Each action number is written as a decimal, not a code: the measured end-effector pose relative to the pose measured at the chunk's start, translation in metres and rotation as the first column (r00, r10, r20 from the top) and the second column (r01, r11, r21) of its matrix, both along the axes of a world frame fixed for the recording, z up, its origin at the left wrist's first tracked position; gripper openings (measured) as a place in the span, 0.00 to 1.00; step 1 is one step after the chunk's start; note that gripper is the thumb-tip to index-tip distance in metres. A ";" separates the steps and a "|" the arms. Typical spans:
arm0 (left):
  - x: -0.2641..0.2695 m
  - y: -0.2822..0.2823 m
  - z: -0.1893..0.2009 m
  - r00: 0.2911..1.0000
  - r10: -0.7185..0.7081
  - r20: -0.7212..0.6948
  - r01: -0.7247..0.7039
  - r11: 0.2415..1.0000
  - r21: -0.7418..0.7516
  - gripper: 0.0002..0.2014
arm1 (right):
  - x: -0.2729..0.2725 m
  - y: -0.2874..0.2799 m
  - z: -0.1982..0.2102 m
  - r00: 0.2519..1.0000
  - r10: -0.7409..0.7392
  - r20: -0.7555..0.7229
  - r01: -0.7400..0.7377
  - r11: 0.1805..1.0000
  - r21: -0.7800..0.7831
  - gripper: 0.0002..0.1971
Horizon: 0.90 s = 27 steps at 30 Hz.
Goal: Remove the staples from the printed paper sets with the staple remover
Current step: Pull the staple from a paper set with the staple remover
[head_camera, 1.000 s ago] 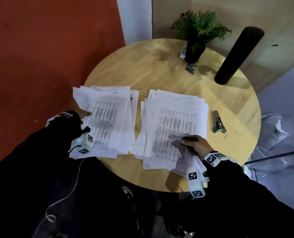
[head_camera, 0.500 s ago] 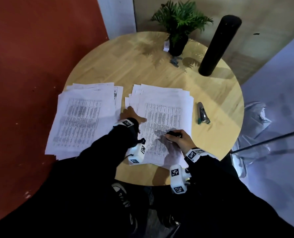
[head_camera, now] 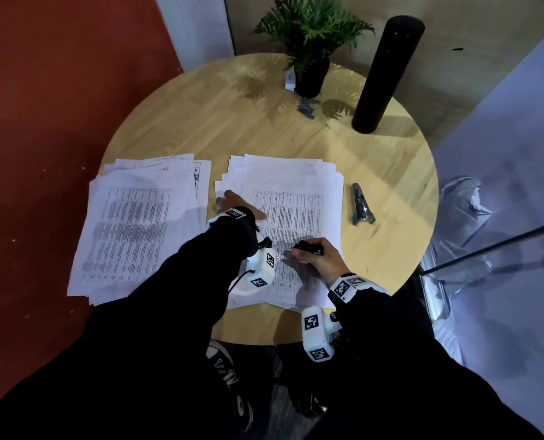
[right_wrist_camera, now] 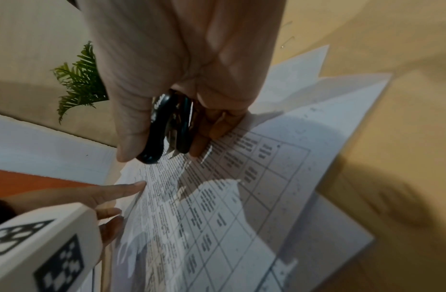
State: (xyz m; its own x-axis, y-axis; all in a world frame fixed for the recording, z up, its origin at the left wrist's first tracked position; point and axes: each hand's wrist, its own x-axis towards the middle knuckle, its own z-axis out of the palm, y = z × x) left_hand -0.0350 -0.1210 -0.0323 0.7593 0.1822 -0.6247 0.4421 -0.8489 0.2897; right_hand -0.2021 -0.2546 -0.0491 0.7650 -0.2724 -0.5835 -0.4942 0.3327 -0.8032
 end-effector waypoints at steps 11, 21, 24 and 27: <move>0.002 0.002 0.007 1.000 -0.022 0.012 0.023 0.989 -0.147 0.37 | -0.001 0.001 0.003 1.000 0.015 0.005 -0.015 1.000 0.019 0.17; -0.012 0.012 0.000 0.994 0.060 0.091 -0.017 0.910 -0.414 0.27 | 0.000 -0.004 0.007 0.999 0.040 -0.025 -0.040 0.999 0.013 0.13; -0.013 0.016 0.012 0.984 0.000 0.179 0.077 0.904 -0.421 0.27 | 0.005 -0.015 0.020 0.999 0.027 -0.036 -0.027 1.000 0.015 0.17; -0.016 0.024 0.024 0.953 0.038 0.302 0.137 0.833 -0.537 0.20 | 0.014 -0.032 0.045 0.999 -0.014 0.039 0.014 1.000 0.000 0.17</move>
State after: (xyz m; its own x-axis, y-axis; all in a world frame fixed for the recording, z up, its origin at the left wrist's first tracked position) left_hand -0.0509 -0.0968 -0.0080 0.9179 -0.1646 -0.3610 0.2265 -0.5298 0.8173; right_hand -0.1876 -0.2868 -0.0042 0.7834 -0.2832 -0.5533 -0.4578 0.3393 -0.8218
